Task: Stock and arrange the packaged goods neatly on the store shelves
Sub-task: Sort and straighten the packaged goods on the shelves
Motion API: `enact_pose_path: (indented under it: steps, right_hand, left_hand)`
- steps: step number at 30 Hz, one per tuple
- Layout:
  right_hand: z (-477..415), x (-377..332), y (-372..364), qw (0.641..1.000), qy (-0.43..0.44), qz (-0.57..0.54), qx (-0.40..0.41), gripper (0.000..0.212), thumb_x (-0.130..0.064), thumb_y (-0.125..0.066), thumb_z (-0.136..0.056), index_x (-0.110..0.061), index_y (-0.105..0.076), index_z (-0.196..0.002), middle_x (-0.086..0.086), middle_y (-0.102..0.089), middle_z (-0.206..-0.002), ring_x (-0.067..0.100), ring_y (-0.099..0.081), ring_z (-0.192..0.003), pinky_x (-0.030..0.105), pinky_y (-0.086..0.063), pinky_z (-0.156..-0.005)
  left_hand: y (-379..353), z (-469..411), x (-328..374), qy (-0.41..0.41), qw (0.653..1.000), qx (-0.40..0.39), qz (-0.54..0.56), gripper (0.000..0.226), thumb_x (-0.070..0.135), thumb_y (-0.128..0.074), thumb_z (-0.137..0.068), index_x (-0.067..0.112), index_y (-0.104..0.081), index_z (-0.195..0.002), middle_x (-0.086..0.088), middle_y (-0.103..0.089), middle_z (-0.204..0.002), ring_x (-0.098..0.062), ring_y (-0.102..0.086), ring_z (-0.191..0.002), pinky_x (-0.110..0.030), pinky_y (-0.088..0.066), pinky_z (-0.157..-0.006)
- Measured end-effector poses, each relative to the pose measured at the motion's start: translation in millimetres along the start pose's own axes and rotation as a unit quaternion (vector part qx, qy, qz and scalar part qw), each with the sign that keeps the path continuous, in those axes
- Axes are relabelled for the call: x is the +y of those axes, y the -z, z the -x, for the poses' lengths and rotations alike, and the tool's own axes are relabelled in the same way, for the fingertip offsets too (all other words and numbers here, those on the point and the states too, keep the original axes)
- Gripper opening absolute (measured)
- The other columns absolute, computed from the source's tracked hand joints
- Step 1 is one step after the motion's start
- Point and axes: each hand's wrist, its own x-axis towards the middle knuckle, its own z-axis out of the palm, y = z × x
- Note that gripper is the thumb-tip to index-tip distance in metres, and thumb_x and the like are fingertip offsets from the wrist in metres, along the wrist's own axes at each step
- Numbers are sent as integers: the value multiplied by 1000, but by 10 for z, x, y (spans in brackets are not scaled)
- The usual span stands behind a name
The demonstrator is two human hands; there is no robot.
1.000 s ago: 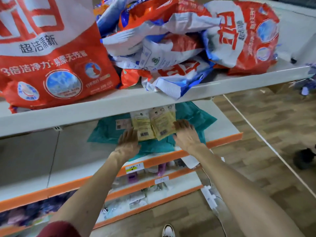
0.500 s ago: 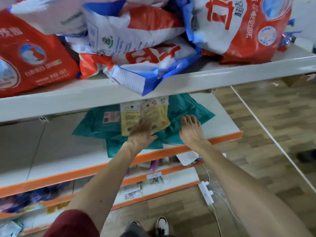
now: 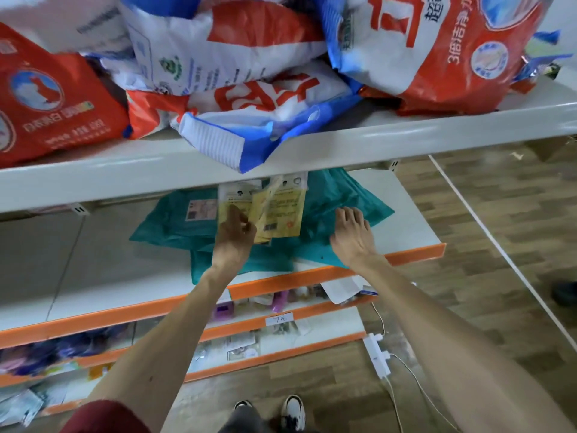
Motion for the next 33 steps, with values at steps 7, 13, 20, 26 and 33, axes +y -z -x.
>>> enact_pose_path:
  steps: [7,13,20,26,33]
  right_hand:
    - [-330,-80,165,997,-52,-42,47,29,-12,-43,-91,-5,-47,-119,16,-52,-120,33,-43,-111,41,-38,-96]
    - [-646,-167,236,983,-129,-129,14,37,-23,-41,-97,0,-45,-124,22,-51,-126,38,-45,-118,44,-36,-98]
    - [-892,-251,282,943,-205,-255,-55,37,-35,-64,-84,1,-59,-93,14,-61,-90,31,-60,-89,38,-49,-77]
    - [-828,-284,320,909,-244,-337,-32,12,-17,-62,-74,-5,-62,-73,9,-59,-71,28,-60,-73,29,-39,-56]
    - [-781,-210,858,899,-139,-376,176,36,-41,-48,-91,-18,-57,-116,20,-60,-125,33,-55,-118,45,-41,-102]
  left_hand:
    - [283,137,-194,226,902,25,368,17,-2,-65,-71,9,-54,-76,-9,-55,-69,-22,-51,-67,-34,-50,-61]
    - [274,236,-427,322,885,-52,332,59,-9,-75,-72,8,-44,-119,-18,-61,-115,-31,-64,-99,-41,-60,-68]
    - [504,-38,-400,298,944,16,139,29,40,-64,-90,12,-68,-96,-13,-66,-110,-27,-60,-94,-33,-48,-84]
    - [473,-242,-413,259,963,-49,47,34,46,-70,-82,11,-73,-80,-11,-72,-92,-23,-63,-81,-39,-52,-81]
    - [340,-249,-187,216,975,-49,-33,15,24,-68,-80,13,-67,-70,-10,-65,-76,-23,-57,-72,-27,-40,-62]
